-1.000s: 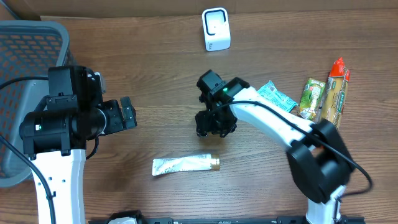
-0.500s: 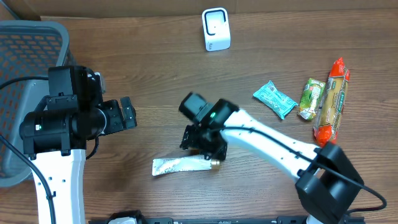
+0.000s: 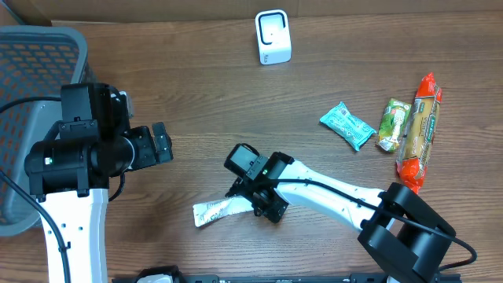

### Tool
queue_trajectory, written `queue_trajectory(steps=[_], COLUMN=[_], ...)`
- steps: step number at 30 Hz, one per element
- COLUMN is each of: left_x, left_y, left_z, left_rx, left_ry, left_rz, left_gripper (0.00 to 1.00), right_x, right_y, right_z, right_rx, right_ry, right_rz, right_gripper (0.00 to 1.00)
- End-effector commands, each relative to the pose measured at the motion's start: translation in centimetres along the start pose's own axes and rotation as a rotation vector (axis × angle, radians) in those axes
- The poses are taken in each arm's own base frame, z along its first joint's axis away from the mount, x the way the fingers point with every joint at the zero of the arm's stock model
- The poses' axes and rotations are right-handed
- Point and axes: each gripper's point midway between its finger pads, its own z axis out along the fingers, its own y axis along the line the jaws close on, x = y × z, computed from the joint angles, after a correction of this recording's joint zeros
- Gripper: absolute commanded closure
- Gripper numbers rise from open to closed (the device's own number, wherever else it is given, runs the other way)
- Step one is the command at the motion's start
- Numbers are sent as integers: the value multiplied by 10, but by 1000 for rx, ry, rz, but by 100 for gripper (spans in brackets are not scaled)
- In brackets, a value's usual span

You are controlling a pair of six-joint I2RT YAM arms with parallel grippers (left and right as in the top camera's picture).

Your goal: Scan the item barcode

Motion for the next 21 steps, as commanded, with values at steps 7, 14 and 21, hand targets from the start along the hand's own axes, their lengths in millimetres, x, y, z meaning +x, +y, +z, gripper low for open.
queue_trajectory(steps=[7, 14, 21], left_x=[-3, -3, -3], left_y=[-1, 0, 0], left_z=[-3, -3, -3], left_rx=[5, 5, 5], left_ry=[-13, -13, -13], left_rz=[-20, -20, -20], left_gripper=[1, 0, 0], right_x=[-36, -44, -59], right_y=[-10, 34, 52], right_z=[6, 1, -10], right_rx=[25, -123, -212], right_ry=[-190, -177, -162], right_rz=[-104, -588, -931], right_gripper=[36, 40, 28])
